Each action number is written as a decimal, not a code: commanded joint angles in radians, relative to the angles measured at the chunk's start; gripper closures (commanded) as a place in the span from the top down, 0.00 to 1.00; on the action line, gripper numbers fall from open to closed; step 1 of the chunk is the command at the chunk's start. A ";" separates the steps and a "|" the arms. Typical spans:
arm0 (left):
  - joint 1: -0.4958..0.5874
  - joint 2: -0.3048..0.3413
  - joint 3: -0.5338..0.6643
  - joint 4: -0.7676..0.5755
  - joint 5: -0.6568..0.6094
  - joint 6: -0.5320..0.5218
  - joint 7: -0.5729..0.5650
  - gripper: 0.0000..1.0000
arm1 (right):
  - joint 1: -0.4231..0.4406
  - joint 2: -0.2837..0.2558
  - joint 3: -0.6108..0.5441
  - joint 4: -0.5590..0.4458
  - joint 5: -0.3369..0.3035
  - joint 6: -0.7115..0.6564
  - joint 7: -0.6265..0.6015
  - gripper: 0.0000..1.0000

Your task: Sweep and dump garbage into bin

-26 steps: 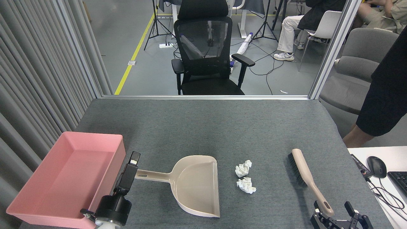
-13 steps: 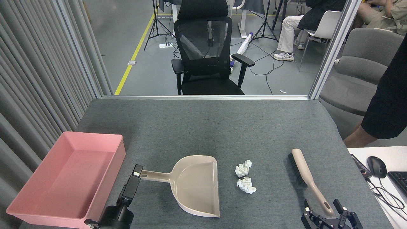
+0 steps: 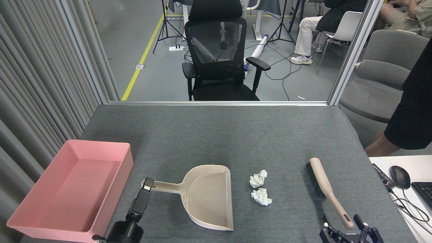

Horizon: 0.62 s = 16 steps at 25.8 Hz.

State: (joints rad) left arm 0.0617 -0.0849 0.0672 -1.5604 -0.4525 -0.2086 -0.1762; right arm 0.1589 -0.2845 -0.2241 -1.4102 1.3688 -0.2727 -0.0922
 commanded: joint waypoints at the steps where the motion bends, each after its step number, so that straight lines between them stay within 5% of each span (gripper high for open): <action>1: 0.000 0.000 0.000 0.005 0.000 -0.002 0.000 0.99 | -0.002 -0.005 0.000 0.014 0.001 0.001 0.000 1.00; 16: 0.000 0.000 0.003 0.011 0.000 -0.014 0.001 0.99 | -0.039 -0.013 0.002 0.056 0.004 0.009 0.000 0.99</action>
State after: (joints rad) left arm 0.0614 -0.0844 0.0701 -1.5493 -0.4525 -0.2221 -0.1762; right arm 0.1264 -0.2945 -0.2233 -1.3553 1.3729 -0.2644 -0.0886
